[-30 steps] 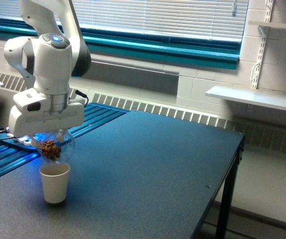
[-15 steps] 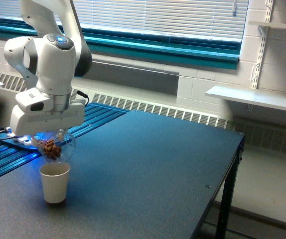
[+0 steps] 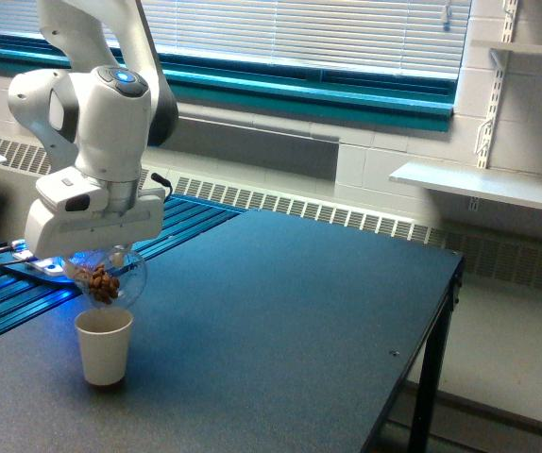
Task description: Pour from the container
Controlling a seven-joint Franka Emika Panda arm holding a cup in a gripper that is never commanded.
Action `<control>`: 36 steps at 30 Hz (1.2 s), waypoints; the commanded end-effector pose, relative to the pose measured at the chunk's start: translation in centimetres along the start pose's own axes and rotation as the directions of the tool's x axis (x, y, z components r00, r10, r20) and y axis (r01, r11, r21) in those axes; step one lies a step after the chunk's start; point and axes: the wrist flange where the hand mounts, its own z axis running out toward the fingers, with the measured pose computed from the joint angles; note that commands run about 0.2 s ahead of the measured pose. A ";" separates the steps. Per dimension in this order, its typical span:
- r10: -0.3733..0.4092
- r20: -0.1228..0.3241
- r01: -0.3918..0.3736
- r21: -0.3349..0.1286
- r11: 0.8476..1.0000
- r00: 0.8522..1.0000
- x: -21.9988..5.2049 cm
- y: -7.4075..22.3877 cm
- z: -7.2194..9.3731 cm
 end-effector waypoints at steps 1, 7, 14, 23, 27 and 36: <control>-0.002 0.006 0.002 -0.034 0.999 1.000 0.1 0.5 0.7; -0.002 0.003 0.002 -0.030 1.000 1.000 0.6 0.3 0.5; -0.003 -0.003 0.003 -0.024 1.000 1.000 1.1 0.1 0.2; -0.009 0.004 0.009 -0.018 1.000 1.000 1.2 -0.3 0.2; -0.011 0.003 0.011 -0.020 1.000 1.000 1.3 -0.3 0.1; -0.017 0.002 0.018 -0.021 1.000 1.000 1.5 -0.4 -0.2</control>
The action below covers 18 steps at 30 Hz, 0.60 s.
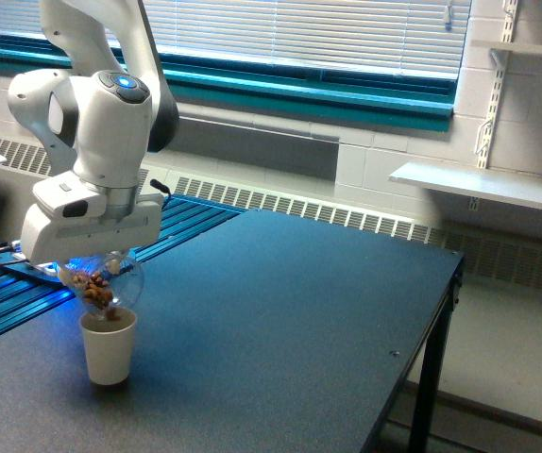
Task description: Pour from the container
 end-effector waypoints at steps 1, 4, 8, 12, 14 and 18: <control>-0.018 0.001 0.018 -0.002 1.000 1.000 0.1 -0.4 -0.4; -0.021 0.003 0.021 -0.003 1.000 1.000 0.1 -0.4 -0.4; -0.026 0.007 0.026 -0.010 1.000 1.000 -0.1 -0.3 -0.4; -0.028 0.005 0.028 -0.021 0.999 1.000 -0.1 0.0 -0.2; -0.031 0.004 0.031 -0.022 0.999 1.000 -0.1 0.0 -0.3; -0.035 0.006 0.035 -0.025 0.999 0.999 -0.3 0.0 -0.3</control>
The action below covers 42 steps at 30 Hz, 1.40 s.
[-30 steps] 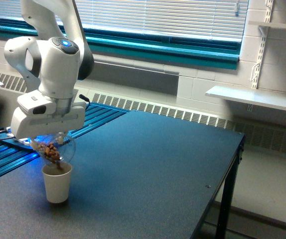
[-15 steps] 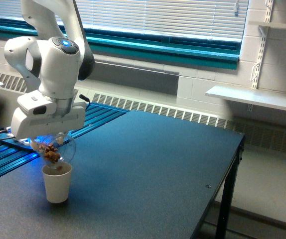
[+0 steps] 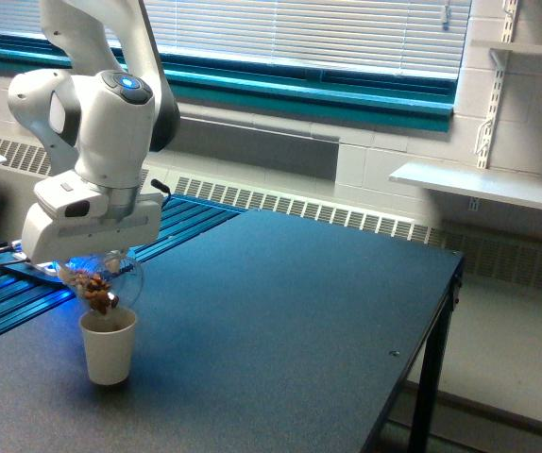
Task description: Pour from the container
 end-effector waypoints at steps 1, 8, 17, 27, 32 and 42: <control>-0.015 -0.003 0.015 -0.008 1.000 1.000 -0.1 0.2 -0.3; -0.020 -0.001 0.020 -0.016 1.000 1.000 -0.1 0.3 -0.2; -0.027 -0.002 0.027 -0.018 0.999 1.000 -0.1 0.3 -0.3; -0.027 0.000 0.027 -0.032 0.999 1.000 0.1 0.7 -0.1; -0.025 0.002 0.025 -0.045 0.999 1.000 0.1 1.2 0.2; -0.020 -0.001 0.020 -0.051 0.998 1.000 0.7 1.6 0.1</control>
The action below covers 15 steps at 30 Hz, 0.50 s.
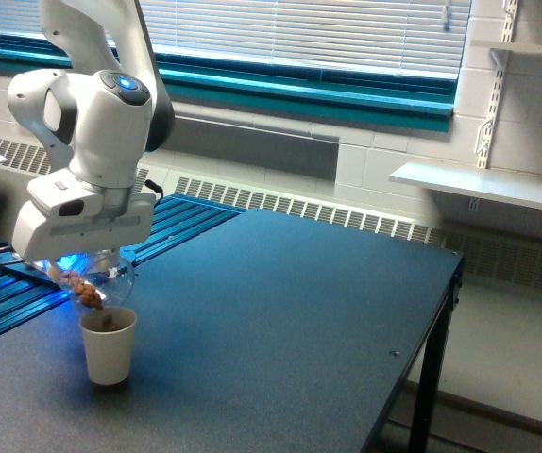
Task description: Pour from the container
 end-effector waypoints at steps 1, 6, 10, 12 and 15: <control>0.001 0.004 -0.001 -0.011 1.000 1.000 0.5 0.6 0.0; -0.002 0.002 0.002 -0.013 1.000 1.000 0.6 0.6 -0.1; -0.003 0.001 0.003 -0.017 1.000 1.000 0.7 0.7 -0.2; -0.003 0.000 0.003 -0.017 1.000 1.000 0.8 0.7 -0.3; -0.003 -0.004 0.003 -0.018 1.000 1.000 0.9 0.6 -0.4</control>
